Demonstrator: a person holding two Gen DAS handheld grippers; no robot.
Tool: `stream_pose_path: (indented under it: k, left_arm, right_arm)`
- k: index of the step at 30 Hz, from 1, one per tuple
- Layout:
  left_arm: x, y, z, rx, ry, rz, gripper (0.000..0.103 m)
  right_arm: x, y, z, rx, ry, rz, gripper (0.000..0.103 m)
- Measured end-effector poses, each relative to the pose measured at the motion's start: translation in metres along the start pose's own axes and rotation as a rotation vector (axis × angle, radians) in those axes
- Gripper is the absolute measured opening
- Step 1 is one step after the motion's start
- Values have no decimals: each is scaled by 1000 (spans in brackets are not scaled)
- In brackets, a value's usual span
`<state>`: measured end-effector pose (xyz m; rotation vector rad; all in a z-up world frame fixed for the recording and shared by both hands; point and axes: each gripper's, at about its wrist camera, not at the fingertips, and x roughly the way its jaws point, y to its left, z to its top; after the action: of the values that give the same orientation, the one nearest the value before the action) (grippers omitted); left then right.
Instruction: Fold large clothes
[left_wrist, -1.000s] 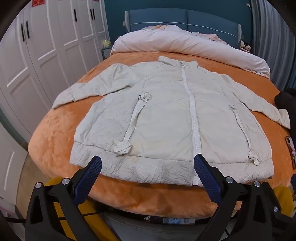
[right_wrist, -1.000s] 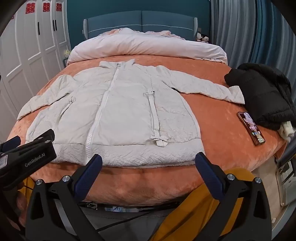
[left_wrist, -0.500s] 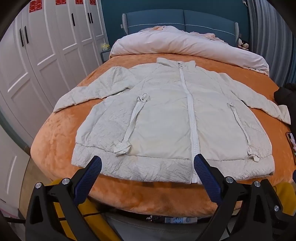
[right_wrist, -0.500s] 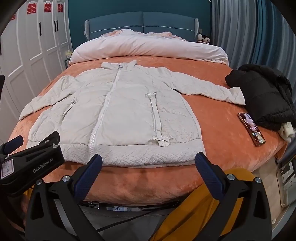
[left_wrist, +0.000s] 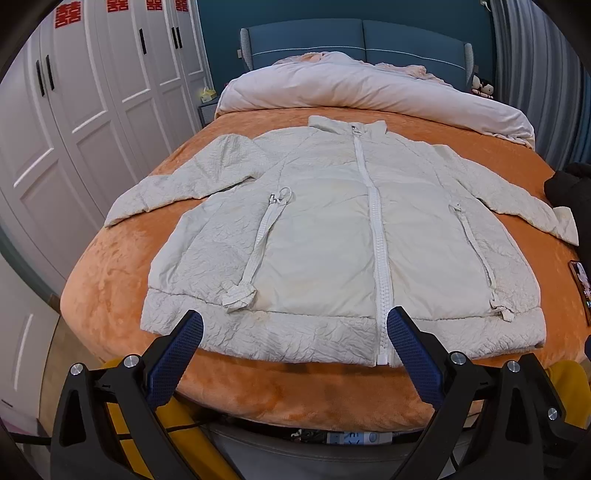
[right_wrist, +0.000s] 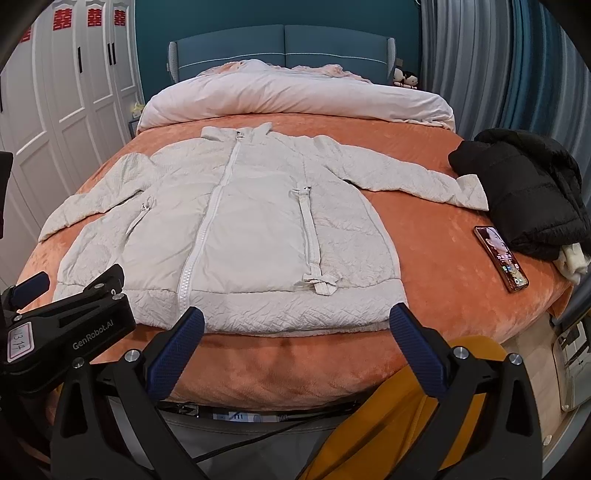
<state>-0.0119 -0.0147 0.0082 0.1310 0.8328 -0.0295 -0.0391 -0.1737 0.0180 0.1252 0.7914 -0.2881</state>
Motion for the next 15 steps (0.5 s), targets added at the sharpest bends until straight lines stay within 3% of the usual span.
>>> stream_pose_path:
  k: [15]
  left_arm:
    - [6,0,-3,-6,15,9,97]
  right_arm:
    - [3,1,-1,2,22,-3,98]
